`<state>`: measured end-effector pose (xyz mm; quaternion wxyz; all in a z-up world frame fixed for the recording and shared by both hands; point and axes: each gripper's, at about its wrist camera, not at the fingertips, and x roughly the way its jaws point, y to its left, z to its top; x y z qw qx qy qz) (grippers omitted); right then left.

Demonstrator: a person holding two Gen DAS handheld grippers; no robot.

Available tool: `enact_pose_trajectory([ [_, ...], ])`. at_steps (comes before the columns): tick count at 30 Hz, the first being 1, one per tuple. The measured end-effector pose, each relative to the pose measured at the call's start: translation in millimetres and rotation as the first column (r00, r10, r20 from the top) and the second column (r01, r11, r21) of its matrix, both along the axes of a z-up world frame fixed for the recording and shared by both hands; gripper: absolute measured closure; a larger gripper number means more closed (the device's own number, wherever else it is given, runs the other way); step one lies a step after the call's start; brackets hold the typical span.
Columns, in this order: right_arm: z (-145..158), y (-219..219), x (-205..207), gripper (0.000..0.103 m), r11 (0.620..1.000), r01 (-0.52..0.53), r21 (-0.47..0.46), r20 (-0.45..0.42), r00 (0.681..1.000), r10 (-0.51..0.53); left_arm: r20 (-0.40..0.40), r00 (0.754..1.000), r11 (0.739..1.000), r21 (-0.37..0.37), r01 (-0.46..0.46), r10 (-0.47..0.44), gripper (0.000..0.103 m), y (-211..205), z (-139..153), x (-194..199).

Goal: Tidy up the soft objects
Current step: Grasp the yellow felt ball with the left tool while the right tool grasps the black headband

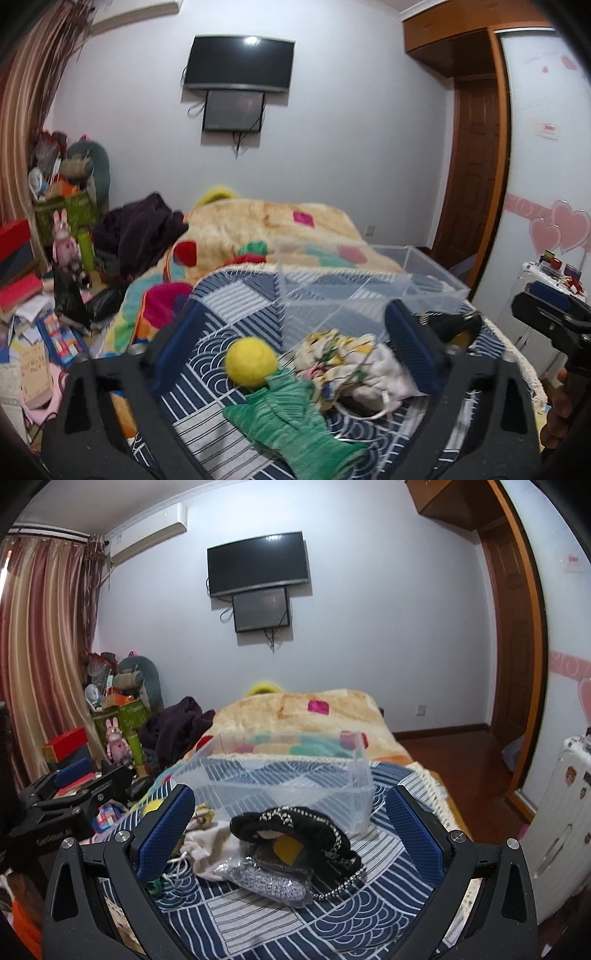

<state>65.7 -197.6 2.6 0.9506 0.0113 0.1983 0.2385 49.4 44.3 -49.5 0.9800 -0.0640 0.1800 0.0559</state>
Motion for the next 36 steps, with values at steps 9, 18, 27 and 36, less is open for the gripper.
enact_pose_trajectory([
  [9,-36.2,5.5,28.2,0.017,1.0,0.005,-0.019,-0.134,0.991,-0.008,-0.151,0.986,0.996,-0.05,-0.079,0.071,0.035,27.8,-39.7,33.9],
  [18,-46.3,1.4,32.7,0.05,1.0,0.003,-0.004,-0.181,0.983,-0.003,-0.251,0.967,0.992,-0.1,-0.072,0.045,0.059,34.0,-65.9,50.9],
  [27,-43.7,-3.3,35.4,0.079,0.999,-0.004,0.033,-0.179,0.984,0.01,-0.24,0.97,0.993,-0.103,-0.06,0.034,0.064,30.3,-62.6,47.7],
  [36,-21.7,-7.6,25.7,0.087,0.998,0.001,0.058,-0.106,0.994,0.006,-0.156,0.988,0.996,-0.085,-0.016,0.003,0.064,16.3,-32.0,29.5],
])
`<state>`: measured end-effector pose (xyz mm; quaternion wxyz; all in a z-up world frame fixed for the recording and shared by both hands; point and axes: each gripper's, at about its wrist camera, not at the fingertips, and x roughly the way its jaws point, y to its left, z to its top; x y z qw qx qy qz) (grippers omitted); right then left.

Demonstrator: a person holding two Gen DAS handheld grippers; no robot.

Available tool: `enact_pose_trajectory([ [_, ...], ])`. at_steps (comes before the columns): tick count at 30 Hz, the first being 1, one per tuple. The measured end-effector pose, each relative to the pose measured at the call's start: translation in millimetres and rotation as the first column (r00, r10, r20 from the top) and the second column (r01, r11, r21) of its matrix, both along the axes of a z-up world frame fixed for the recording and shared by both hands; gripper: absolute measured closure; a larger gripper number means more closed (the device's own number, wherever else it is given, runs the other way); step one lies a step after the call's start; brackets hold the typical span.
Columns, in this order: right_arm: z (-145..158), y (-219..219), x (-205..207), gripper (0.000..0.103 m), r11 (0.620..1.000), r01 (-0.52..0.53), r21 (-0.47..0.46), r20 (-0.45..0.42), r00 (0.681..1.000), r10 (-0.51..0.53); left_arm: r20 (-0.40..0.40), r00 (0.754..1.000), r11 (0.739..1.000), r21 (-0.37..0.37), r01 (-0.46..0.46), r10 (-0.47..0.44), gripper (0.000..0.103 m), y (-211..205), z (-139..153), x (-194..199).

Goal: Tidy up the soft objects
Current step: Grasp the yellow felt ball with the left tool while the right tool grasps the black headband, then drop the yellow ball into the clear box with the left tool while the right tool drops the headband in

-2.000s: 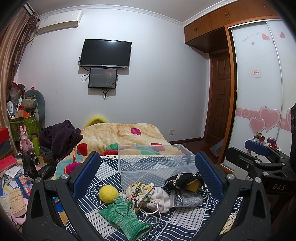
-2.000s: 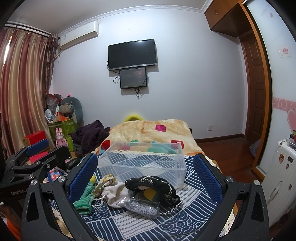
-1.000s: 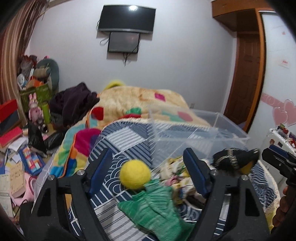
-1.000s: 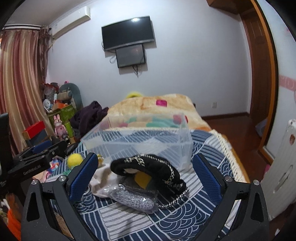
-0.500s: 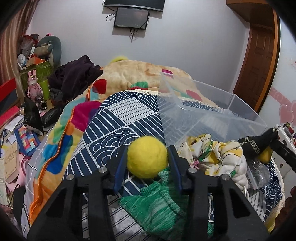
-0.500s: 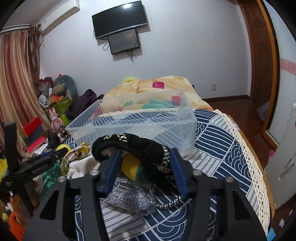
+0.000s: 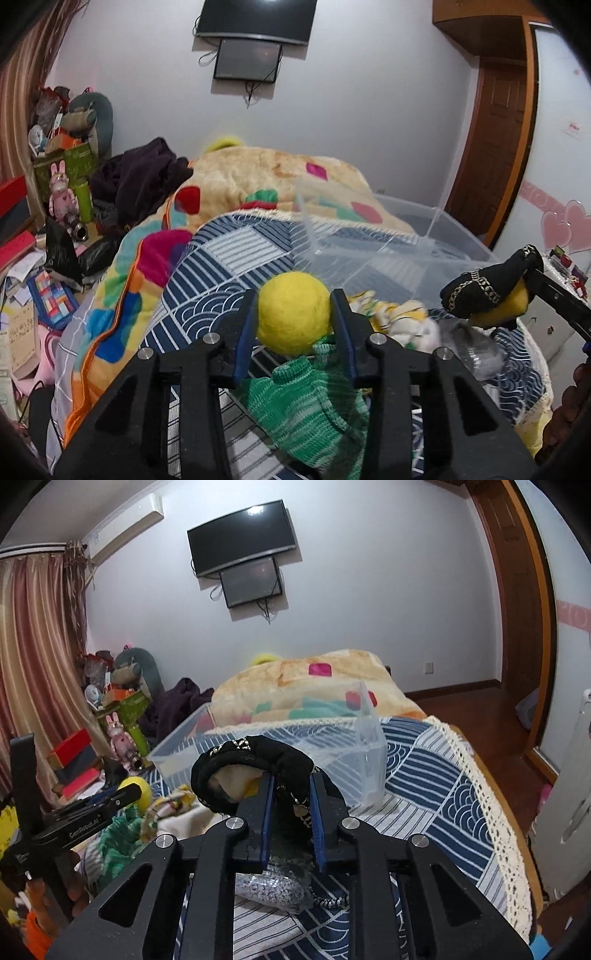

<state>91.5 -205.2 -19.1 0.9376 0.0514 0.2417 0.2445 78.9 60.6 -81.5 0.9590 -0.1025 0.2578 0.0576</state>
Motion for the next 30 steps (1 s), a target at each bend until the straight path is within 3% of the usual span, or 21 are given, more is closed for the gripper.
enact_pose_trajectory([
  [10,19.0,-3.6,-7.9,0.087,1.0,-0.008,0.029,0.071,0.997,0.005,0.081,0.994,0.997,-0.009,0.08,-0.079,0.064,-18.5,33.5,-14.6],
  [21,53.2,6.1,3.0,0.087,1.0,0.01,0.027,0.183,0.983,-0.015,0.133,0.982,0.991,0.001,0.134,-0.133,0.064,-27.4,67.0,9.5],
  [25,53.0,13.2,20.1,0.087,1.0,0.022,0.022,0.182,0.983,-0.026,0.108,0.981,0.987,-0.001,0.16,-0.159,0.064,-28.6,72.9,36.3],
  [30,34.2,19.2,42.9,0.087,1.0,0.025,0.004,0.107,0.994,-0.025,0.001,0.978,0.978,0.012,0.209,-0.209,0.064,-35.8,63.3,78.6],
])
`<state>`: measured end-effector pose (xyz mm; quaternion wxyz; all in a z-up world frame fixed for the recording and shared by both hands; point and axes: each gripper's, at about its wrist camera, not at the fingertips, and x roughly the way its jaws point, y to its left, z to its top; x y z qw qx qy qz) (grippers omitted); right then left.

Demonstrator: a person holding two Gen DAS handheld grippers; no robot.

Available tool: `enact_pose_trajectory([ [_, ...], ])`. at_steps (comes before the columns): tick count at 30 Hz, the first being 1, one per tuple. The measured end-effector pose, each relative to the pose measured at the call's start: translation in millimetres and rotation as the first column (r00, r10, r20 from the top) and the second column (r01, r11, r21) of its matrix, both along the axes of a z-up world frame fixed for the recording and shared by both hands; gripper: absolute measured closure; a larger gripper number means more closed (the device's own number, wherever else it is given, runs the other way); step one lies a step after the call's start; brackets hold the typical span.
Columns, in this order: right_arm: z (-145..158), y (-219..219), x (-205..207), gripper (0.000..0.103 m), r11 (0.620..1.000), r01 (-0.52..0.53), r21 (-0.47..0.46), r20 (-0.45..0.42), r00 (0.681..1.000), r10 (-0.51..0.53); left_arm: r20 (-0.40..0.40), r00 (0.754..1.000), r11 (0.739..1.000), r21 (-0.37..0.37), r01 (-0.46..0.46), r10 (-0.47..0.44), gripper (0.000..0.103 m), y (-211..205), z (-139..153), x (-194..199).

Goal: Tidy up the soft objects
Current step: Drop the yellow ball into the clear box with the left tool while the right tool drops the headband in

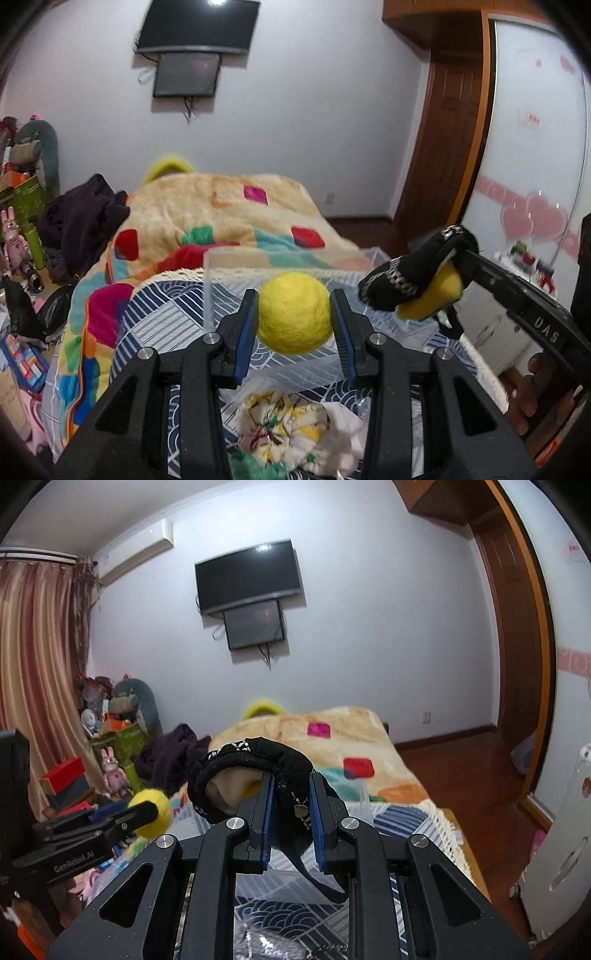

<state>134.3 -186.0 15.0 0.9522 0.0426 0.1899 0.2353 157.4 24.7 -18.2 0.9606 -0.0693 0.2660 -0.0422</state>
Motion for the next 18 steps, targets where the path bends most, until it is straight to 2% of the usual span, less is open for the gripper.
enact_pose_trajectory([
  [9,-41.9,9.6,41.5,0.087,0.998,-0.057,0.007,-0.217,0.975,0.058,-0.169,0.985,0.998,0.049,0.032,-0.023,0.064,-6.2,-28.3,52.7],
  [16,-48.7,12.8,50.7,0.081,0.998,-0.041,-0.057,-0.265,0.964,0.024,-0.22,0.975,0.995,0.094,0.034,-0.012,0.064,-11.2,-41.2,65.7],
  [18,-48.3,10.5,51.8,0.073,0.997,-0.04,-0.059,-0.274,0.962,0.022,-0.228,0.974,0.995,0.096,0.033,-0.01,0.063,-10.8,-42.7,68.5],
])
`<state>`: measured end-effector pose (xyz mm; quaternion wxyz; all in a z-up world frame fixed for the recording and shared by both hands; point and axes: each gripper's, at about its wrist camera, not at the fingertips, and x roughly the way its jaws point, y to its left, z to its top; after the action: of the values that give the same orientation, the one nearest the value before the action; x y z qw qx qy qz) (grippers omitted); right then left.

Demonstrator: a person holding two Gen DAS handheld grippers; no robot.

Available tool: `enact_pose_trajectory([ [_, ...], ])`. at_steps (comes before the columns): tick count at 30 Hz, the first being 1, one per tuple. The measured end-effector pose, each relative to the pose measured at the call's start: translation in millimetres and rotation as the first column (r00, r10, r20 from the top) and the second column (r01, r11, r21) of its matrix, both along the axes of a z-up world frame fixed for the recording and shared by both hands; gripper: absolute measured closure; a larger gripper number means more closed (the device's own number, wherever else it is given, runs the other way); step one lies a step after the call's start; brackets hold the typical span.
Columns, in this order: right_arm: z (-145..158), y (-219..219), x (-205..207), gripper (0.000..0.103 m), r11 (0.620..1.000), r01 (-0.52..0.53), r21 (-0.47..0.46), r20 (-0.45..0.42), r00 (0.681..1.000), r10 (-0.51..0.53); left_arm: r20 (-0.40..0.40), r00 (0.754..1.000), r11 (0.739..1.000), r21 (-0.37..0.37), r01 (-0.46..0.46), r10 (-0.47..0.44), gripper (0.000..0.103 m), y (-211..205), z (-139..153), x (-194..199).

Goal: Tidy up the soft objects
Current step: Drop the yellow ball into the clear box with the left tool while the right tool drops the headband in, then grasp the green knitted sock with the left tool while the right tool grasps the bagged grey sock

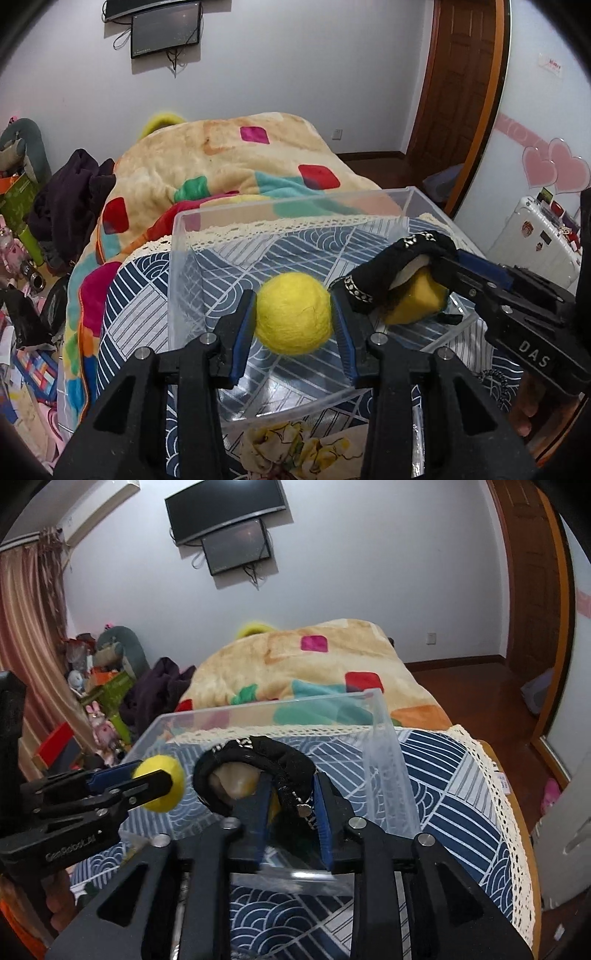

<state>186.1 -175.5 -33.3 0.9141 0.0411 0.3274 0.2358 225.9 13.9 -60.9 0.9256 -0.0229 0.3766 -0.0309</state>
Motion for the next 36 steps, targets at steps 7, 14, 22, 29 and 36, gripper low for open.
enact_pose_trajectory([
  [7,10.1,-13.1,-9.0,0.037,0.999,0.037,-0.012,0.046,0.998,-0.036,0.016,1.0,1.0,-0.021,-0.003,0.003,0.049,3.0,7.0,-8.2],
  [14,28.5,-23.4,-21.9,0.026,0.999,0.052,-0.001,0.106,0.993,-0.051,0.091,0.996,1.0,-0.008,-0.005,0.006,0.037,3.7,24.3,-37.2],
  [22,28.4,-26.8,-55.6,0.019,1.0,-0.017,0.014,0.12,0.993,0.015,0.158,0.987,0.999,0.022,-0.023,0.019,0.023,5.1,24.6,-91.8],
  [29,1.2,-17.5,-72.4,0.01,0.997,-0.081,-0.007,0.063,0.995,0.082,0.116,0.992,0.999,0.018,-0.048,0.046,0.022,13.4,-3.9,-130.2],
  [36,-37.1,-10.3,-69.2,0.01,0.994,-0.107,-0.036,-0.052,0.993,0.105,0.059,0.996,0.998,0.006,-0.065,0.065,0.022,23.6,-37.4,-149.4],
])
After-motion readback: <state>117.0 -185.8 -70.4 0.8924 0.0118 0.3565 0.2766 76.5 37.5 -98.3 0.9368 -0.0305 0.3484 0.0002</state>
